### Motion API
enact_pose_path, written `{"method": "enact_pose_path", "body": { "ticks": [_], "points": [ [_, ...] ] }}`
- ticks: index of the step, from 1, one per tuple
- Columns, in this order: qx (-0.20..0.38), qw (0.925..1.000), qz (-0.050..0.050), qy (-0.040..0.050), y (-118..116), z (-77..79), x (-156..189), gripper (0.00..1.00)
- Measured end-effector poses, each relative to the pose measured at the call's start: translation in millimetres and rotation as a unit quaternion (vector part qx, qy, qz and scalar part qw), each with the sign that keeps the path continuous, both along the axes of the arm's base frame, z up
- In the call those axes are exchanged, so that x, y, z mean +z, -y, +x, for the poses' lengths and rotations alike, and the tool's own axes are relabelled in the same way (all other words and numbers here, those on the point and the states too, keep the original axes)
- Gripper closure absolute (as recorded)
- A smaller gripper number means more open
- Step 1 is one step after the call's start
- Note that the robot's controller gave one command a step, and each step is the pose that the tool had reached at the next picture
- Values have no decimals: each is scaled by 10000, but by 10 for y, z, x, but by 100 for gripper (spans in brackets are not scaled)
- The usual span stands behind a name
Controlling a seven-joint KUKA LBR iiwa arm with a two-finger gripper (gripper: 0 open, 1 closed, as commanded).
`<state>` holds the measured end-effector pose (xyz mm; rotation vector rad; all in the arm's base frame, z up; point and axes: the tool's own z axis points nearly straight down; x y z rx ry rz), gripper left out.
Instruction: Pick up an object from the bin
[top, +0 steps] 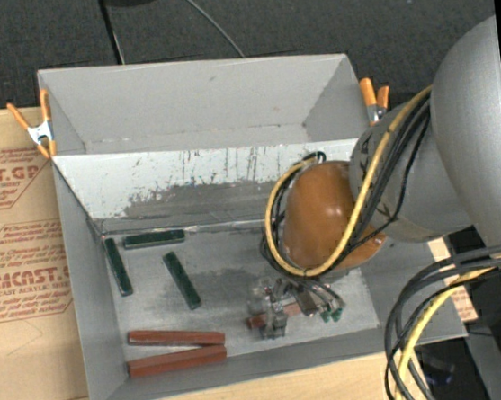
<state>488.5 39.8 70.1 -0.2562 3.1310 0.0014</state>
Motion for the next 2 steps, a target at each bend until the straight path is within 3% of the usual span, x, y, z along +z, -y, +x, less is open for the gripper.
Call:
{"method": "enact_pose_path", "body": {
  "ticks": [1, 2],
  "points": [
    [1, 10000, 0, 0, 0, 0, 0, 100],
    [-176, 9998, 0, 45, -78, 125, 1890, 100]
  ]
}}
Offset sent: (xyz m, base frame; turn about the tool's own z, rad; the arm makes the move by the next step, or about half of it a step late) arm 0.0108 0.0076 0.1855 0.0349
